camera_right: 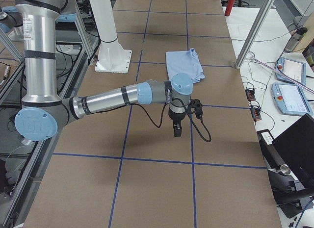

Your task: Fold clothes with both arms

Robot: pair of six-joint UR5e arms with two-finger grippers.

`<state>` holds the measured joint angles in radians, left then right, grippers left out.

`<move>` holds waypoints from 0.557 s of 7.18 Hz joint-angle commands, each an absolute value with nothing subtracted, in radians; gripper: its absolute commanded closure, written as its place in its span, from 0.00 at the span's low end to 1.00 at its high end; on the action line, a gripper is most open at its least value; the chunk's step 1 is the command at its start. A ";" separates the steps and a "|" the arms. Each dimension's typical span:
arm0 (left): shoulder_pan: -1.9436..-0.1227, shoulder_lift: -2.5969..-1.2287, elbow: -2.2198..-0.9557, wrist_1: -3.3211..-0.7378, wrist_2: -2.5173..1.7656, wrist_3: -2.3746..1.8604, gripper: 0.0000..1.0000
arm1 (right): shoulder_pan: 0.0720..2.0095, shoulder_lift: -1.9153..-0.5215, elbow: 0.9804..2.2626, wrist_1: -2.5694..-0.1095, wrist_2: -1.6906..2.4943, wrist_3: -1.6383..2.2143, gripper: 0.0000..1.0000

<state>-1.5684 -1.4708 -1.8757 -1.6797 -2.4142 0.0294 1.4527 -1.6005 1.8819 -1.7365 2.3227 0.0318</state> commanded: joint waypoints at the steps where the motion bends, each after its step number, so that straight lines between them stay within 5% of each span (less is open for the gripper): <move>1: -1.566 -1.471 -1.853 -1.693 -2.414 0.034 0.00 | 1.453 -1.589 1.882 -1.736 2.315 0.031 0.00; 4: -1.565 -1.526 -1.766 -1.697 -2.399 0.012 0.00 | 1.453 -1.573 1.809 -1.736 2.315 0.032 0.00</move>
<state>-1.5651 -1.4918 -1.8108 -1.6998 -2.4077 0.0226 1.4527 -1.5858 1.8546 -1.7365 2.3150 0.0317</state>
